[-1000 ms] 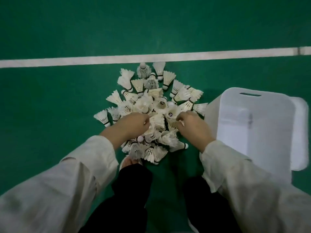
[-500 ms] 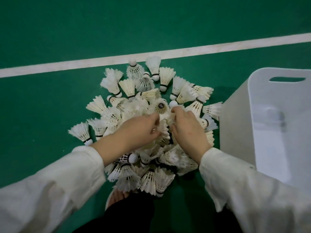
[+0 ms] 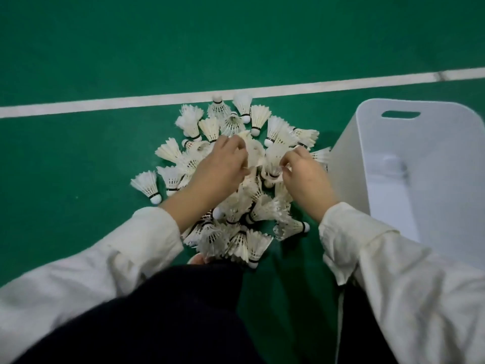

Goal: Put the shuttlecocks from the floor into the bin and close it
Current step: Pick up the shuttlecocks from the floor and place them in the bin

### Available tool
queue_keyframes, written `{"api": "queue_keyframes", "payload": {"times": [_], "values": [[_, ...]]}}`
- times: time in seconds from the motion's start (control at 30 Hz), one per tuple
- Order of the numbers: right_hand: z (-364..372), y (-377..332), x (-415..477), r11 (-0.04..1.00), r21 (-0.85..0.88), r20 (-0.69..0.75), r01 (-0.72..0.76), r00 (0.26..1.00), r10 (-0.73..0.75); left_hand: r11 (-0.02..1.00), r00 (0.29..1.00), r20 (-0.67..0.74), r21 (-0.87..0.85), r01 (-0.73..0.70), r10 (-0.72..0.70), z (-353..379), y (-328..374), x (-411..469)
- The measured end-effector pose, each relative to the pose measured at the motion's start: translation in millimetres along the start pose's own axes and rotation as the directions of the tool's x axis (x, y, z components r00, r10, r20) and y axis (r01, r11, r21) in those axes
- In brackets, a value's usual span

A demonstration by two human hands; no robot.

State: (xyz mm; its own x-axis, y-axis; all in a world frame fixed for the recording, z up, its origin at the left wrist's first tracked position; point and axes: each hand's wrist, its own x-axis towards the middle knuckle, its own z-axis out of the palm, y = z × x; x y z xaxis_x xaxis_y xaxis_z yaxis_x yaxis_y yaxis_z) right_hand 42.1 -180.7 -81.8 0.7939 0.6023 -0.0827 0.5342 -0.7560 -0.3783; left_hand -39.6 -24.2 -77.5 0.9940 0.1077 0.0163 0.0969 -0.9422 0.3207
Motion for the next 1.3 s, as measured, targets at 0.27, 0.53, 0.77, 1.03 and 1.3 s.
{"api": "queue_keyframes", "payload": {"times": [0.27, 0.53, 0.77, 1.03, 1.3], "values": [[3.8, -10.2, -5.6, 0.994, 0.108, 0.063, 0.014, 0.998, -0.021, 0.877, 0.964, -0.002, -0.415, 0.241, -0.266, -21.5, -5.8, -52.0], [9.0, -14.6, -13.9, 0.974, 0.225, 0.078, -0.015, 0.997, -0.003, 0.957, 0.915, 0.282, 0.064, 0.282, -0.289, 8.1, -3.1, -48.1], [2.5, -12.8, -18.8, 0.966, 0.258, 0.06, -0.016, 0.998, 0.0, 0.961, 0.932, 0.257, 0.169, 0.218, -0.256, 6.4, 12.9, -62.0], [-0.1, -10.8, -25.7, 0.967, 0.255, 0.081, -0.01, 0.997, -0.011, 0.975, 0.93, 0.315, 0.173, 0.142, -0.192, 16.0, 17.5, -78.0], [0.3, 6.0, -34.8, 0.973, 0.227, 0.136, -0.044, 0.991, 0.013, 0.928, 0.832, 0.53, 0.203, -0.312, 0.164, 44.6, 45.3, -67.5]]}}
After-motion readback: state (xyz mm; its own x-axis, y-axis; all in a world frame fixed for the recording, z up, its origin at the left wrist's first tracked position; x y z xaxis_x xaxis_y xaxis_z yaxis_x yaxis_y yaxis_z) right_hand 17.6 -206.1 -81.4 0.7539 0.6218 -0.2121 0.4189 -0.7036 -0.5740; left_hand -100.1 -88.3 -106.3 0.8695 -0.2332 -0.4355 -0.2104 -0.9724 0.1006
